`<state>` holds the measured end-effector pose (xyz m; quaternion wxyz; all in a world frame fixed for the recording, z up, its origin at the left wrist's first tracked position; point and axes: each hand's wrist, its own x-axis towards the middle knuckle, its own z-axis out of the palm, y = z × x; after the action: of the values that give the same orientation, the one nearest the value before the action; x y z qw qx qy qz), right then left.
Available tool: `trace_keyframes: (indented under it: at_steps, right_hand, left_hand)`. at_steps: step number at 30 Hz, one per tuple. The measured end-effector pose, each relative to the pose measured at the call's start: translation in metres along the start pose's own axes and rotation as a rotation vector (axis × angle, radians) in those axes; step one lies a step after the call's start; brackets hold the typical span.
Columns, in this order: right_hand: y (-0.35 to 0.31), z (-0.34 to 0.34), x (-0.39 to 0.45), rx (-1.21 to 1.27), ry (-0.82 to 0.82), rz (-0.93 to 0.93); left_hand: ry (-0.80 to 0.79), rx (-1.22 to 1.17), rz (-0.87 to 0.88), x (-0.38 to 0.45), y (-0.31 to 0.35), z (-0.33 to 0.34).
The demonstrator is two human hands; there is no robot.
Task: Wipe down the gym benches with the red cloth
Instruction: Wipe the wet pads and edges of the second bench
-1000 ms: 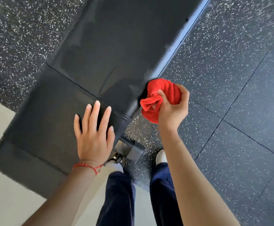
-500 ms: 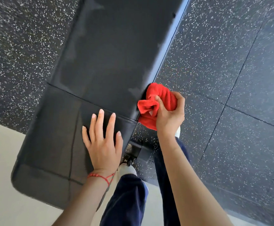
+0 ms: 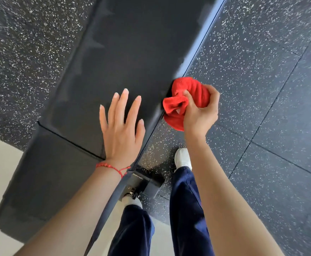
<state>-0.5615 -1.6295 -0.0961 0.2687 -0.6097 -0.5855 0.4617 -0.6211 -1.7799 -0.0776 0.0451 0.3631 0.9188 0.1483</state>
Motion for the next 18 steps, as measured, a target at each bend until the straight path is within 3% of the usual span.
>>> trace_keyframes:
  at_steps: [11, 18]
  right_hand:
    - [0.012, -0.014, -0.005, 0.000, -0.192, 0.099]
    - [-0.007, -0.003, 0.042, 0.039, -0.110, 0.036]
  left_hand:
    - [-0.090, 0.099, -0.023, 0.044, 0.016, 0.023]
    - [-0.085, 0.072, -0.074, 0.049, 0.025, 0.020]
